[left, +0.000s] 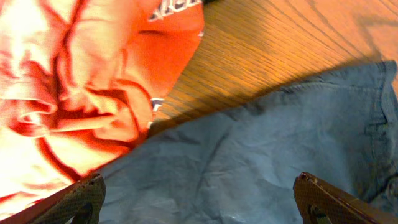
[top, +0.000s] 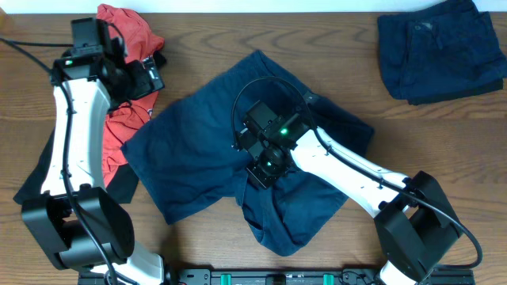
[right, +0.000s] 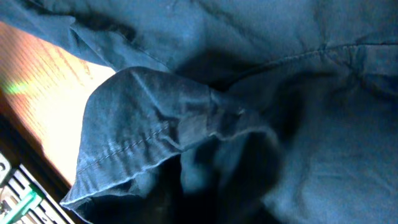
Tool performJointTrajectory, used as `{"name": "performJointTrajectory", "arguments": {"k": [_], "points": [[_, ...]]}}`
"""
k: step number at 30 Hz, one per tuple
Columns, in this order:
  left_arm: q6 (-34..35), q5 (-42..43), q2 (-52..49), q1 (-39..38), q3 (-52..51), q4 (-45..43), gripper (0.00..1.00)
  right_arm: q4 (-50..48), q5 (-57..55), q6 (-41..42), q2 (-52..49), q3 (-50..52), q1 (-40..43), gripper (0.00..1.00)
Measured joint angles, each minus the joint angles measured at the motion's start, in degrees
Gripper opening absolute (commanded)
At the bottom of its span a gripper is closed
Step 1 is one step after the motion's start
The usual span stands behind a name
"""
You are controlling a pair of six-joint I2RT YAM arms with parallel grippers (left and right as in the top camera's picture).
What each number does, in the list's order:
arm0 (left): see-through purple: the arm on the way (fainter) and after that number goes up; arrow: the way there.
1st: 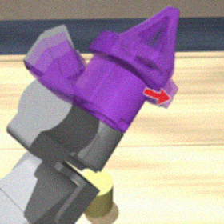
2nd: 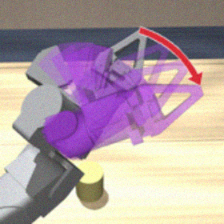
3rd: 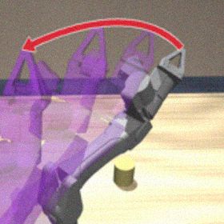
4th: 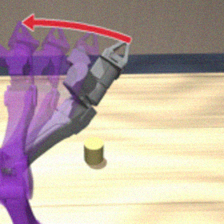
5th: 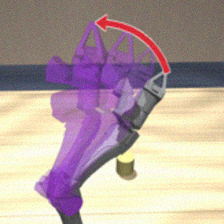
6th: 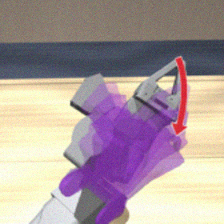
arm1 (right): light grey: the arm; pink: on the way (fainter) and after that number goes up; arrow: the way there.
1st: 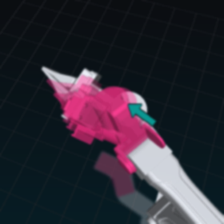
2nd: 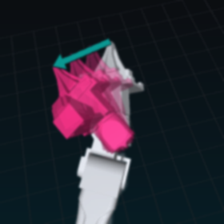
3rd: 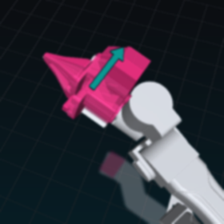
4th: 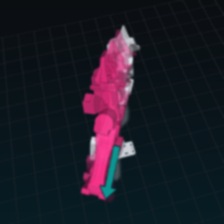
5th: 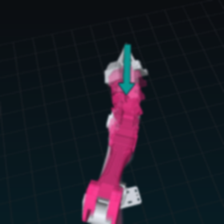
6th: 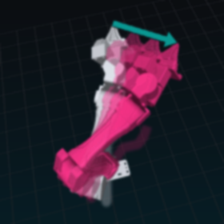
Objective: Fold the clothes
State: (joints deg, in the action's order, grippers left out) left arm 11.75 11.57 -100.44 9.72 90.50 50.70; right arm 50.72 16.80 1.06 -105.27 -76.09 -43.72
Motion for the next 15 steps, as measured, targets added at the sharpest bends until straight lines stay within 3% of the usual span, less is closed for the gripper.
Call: {"name": "performJointTrajectory", "arguments": {"k": [9,15], "points": [[0.0,0.0,0.0,1.9,0.0,0.0,0.98,2.0,7.1,-1.7,1.5,-2.6,-0.9,0.01],[0.0,0.0,0.0,1.9,0.0,0.0,0.98,2.8,11.1,-4.3,4.8,-5.0,-7.9,0.01]]}}
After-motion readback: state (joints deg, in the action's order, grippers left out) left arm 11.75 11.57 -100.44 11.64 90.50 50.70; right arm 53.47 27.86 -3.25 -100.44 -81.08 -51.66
